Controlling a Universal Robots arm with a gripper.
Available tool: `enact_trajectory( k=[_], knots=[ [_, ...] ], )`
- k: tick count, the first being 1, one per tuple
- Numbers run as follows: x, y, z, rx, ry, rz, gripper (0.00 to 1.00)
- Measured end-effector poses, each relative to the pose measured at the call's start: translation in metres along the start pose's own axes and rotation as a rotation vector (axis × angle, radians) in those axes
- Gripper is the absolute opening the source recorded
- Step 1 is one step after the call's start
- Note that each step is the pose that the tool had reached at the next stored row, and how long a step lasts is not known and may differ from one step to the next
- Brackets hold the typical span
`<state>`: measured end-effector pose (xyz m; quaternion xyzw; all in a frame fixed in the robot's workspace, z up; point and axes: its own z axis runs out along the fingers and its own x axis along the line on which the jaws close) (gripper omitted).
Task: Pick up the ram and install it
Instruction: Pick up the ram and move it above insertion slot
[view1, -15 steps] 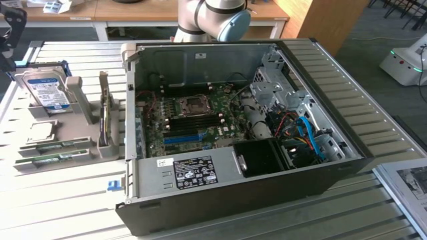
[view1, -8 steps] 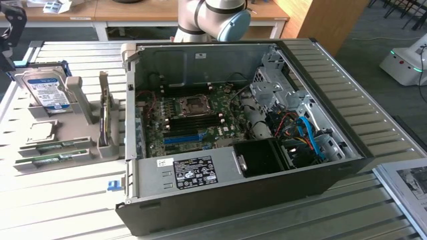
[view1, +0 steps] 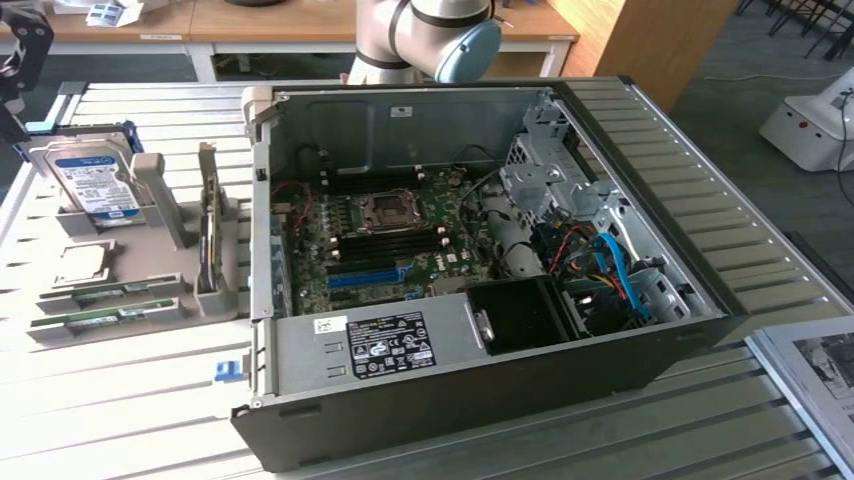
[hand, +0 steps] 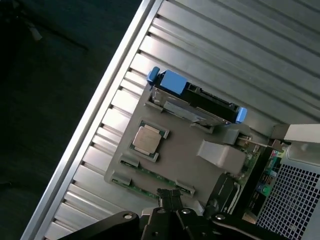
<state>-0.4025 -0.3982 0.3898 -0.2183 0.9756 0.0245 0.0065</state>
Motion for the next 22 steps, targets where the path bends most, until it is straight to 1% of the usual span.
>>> enact_trajectory(
  k=[22],
  knots=[
    [0.0000,0.0000,0.0000,-0.0090,0.0172,-0.382,0.10]
  ],
)
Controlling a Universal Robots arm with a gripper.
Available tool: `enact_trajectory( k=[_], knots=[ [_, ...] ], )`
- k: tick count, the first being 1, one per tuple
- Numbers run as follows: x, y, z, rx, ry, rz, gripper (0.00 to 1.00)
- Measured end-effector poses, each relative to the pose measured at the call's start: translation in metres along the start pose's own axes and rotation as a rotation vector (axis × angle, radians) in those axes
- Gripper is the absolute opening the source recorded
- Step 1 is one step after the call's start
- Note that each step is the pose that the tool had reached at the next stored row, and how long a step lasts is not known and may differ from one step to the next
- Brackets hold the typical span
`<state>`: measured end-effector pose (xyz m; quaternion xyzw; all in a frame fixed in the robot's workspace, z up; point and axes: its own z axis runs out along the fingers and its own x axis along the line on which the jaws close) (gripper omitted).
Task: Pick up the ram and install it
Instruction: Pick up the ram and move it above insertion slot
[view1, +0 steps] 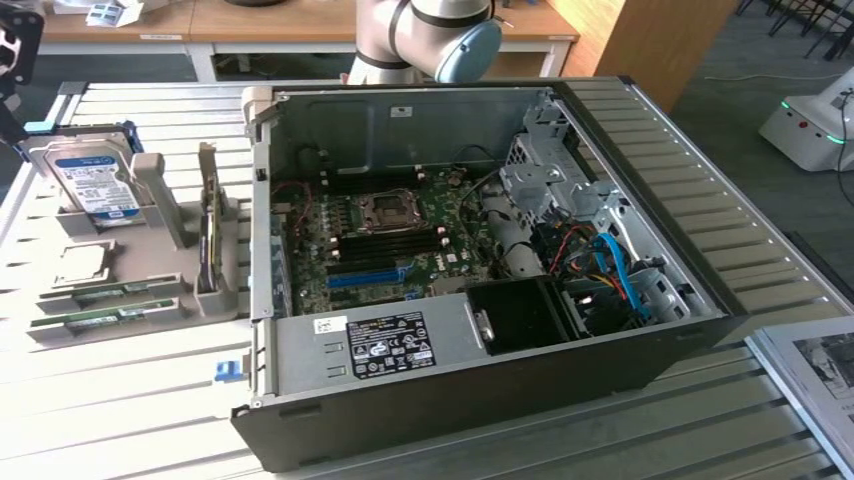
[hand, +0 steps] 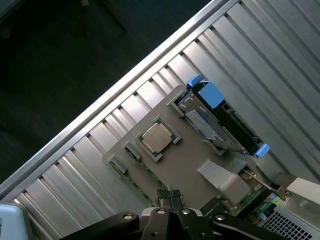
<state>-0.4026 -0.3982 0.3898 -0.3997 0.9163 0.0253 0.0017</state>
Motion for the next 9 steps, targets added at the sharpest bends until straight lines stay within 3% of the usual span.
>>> enact_trajectory(
  k=[9],
  knots=[
    [0.0000,0.0000,0.0001,-0.0037,0.0072,-0.161,0.10]
  ],
)
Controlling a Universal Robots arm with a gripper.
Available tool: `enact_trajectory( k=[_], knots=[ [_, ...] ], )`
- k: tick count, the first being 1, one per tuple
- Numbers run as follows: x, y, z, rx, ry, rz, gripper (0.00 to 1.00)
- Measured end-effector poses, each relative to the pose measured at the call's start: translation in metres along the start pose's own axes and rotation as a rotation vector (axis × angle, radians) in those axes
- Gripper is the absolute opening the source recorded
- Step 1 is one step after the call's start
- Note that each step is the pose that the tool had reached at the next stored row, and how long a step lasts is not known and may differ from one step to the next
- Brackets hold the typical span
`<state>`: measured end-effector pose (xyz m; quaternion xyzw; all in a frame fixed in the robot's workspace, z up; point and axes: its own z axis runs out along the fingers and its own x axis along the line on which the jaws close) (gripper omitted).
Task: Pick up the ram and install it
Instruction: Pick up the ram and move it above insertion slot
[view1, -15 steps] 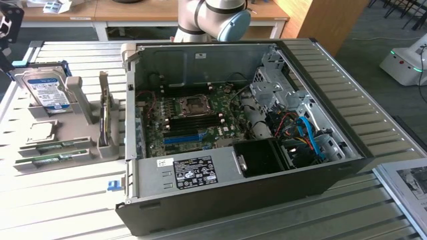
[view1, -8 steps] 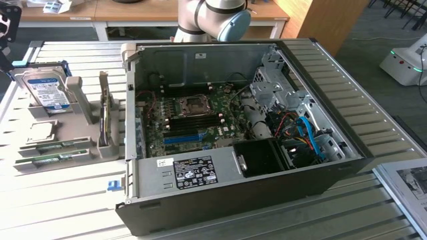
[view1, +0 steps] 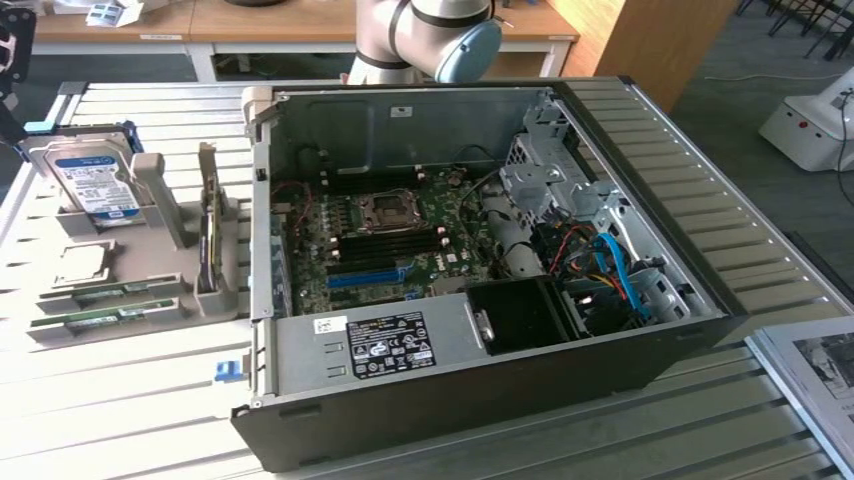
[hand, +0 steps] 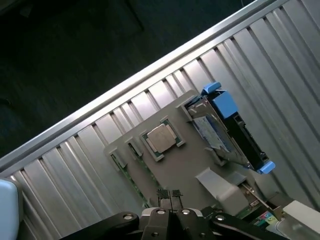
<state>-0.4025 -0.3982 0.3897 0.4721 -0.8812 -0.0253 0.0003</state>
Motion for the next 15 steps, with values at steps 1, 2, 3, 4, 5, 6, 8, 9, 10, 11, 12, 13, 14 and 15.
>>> enact_trajectory(
  k=[1,2,3,4,5,6,8,9,10,11,12,13,14,15],
  knots=[
    [0.0000,0.0000,0.0000,-0.0005,0.0010,-0.019,0.10],
    [0.0000,0.0000,0.0000,-0.0009,0.0017,-0.037,0.10],
    [0.0000,0.0000,0.0000,-0.0013,0.0025,-0.055,0.10],
    [0.0000,0.0000,0.0000,-0.0017,0.0033,-0.073,0.10],
    [0.0000,0.0000,0.0000,-0.0022,0.0041,-0.091,0.10],
    [0.0000,0.0000,0.0000,-0.0026,0.0049,-0.109,0.10],
    [0.0000,0.0000,0.0001,-0.0034,0.0066,-0.146,0.10],
    [0.0000,0.0000,0.0000,-0.0039,0.0075,-0.164,0.10],
    [0.0000,-0.0001,0.0001,-0.0043,0.0082,-0.183,0.10],
    [0.0000,0.0000,0.0001,-0.0047,0.0090,-0.201,0.10],
    [0.0000,-0.0001,0.0001,-0.0052,0.0098,-0.219,0.10],
    [0.0000,-0.0001,0.0002,-0.0056,0.0106,-0.237,0.10],
    [0.0000,0.0000,0.0002,-0.0059,0.0114,-0.255,0.10],
    [0.0000,0.0000,0.0002,-0.0064,0.0123,-0.272,0.10]
  ],
)
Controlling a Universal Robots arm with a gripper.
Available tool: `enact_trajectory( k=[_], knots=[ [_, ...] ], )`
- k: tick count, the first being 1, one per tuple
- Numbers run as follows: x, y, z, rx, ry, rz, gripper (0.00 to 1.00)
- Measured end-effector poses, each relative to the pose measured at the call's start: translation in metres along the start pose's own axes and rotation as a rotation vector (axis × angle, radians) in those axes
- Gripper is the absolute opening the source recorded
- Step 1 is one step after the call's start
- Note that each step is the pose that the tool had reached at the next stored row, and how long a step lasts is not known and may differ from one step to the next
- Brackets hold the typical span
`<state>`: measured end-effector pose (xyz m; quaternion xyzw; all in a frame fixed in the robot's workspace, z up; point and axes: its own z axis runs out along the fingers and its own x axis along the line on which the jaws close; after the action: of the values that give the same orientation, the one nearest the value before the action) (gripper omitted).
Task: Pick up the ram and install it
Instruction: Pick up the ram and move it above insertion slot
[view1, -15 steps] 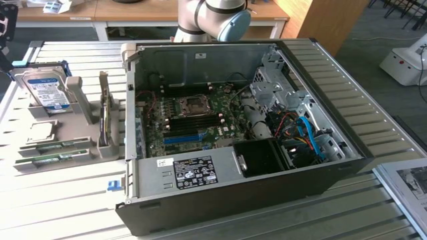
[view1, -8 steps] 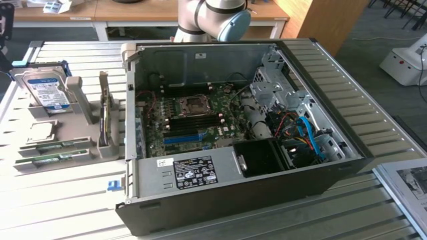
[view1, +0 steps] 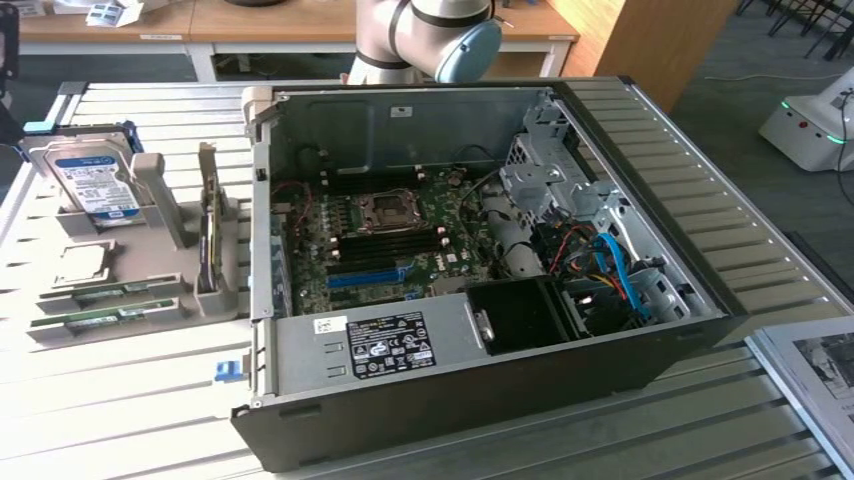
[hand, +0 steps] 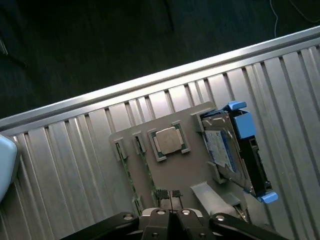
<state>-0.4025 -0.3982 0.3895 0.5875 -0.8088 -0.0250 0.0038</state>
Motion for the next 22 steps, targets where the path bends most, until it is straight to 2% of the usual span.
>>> enact_trajectory(
  k=[18,22],
  knots=[
    [0.0000,0.0000,0.0010,-0.0076,0.0149,-0.327,0.10],
    [0.0001,0.0000,0.0011,-0.0089,0.0183,-0.384,0.10]
  ],
)
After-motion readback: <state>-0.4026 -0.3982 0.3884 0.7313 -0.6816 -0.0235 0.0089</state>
